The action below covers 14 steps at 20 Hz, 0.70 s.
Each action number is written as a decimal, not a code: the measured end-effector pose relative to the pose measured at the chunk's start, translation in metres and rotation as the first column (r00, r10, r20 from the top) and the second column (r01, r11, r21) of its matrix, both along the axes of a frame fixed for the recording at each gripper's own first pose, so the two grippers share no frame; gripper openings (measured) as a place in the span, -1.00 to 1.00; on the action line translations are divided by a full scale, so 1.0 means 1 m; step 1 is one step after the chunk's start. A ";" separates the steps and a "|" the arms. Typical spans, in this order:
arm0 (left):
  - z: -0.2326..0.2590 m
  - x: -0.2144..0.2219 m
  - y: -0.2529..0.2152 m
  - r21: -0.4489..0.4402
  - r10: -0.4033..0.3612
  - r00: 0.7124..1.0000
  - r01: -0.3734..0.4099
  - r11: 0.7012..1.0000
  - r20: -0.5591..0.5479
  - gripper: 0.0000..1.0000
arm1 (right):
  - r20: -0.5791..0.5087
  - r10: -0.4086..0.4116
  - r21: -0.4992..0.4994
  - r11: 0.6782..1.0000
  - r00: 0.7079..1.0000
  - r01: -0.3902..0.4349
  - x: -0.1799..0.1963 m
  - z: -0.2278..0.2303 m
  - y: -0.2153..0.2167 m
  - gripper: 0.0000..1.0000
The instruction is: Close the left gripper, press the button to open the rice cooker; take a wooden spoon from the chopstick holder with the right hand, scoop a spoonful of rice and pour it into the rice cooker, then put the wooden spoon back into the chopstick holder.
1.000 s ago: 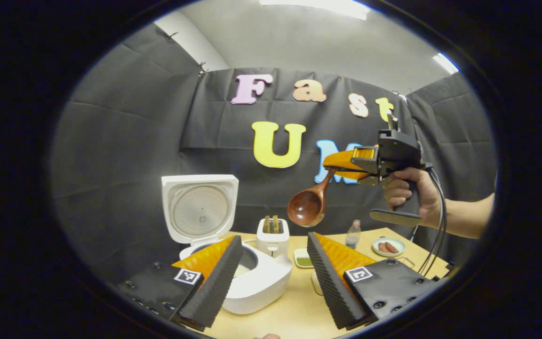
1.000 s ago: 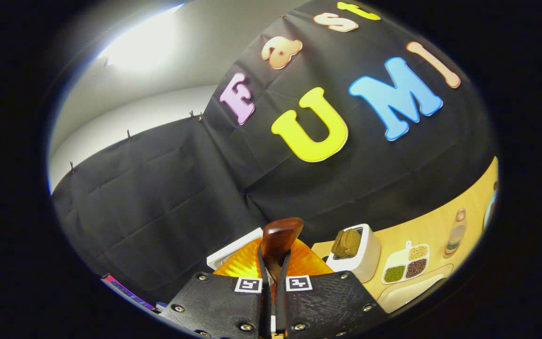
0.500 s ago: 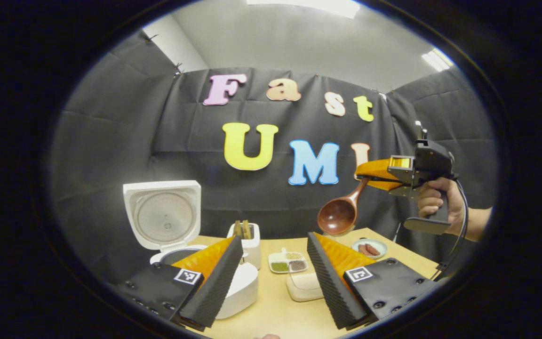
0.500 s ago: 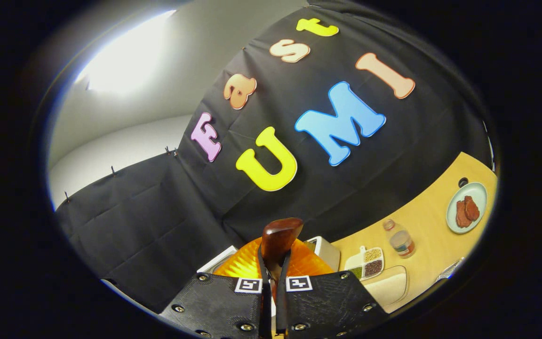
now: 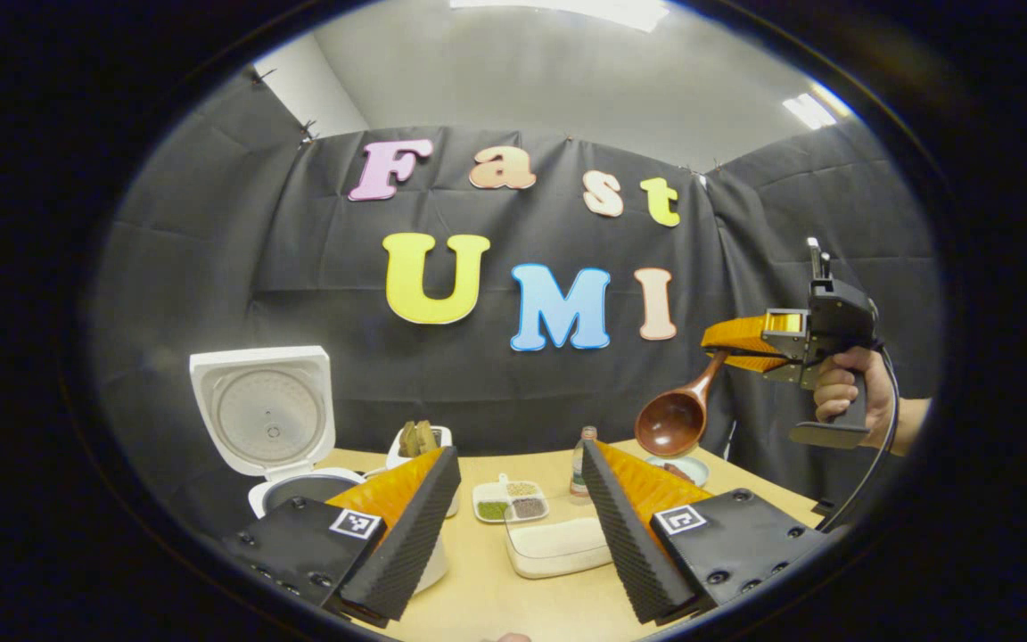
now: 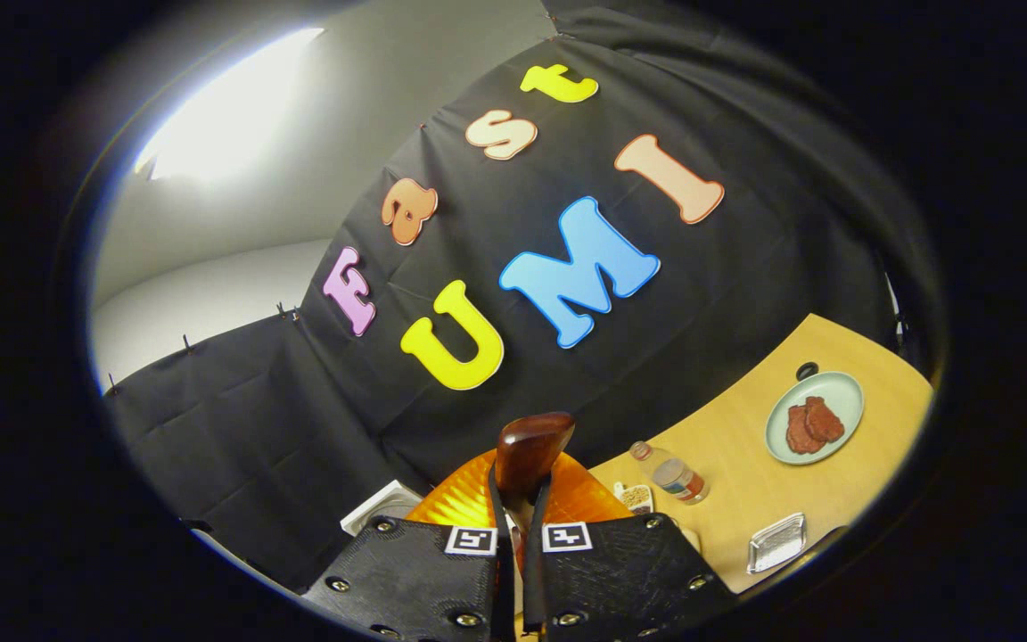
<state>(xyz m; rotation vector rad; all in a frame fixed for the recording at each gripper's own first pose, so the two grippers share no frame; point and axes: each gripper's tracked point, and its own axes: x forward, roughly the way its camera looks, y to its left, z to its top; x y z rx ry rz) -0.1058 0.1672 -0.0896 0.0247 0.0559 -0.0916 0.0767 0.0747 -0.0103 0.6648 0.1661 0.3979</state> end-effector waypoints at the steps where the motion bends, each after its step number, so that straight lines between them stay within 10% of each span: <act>1: -0.002 0.002 -0.004 0.003 -0.003 1.000 0.003 1.000 -0.003 0.86 | -0.005 -0.014 -0.010 1.000 1.000 0.014 0.001 -0.003 -0.009 -0.91; 14: -0.002 0.013 -0.034 0.023 -0.008 0.999 0.009 1.000 -0.045 0.86 | -0.107 -0.191 -0.194 0.967 0.976 0.168 0.015 -0.085 -0.093 -0.91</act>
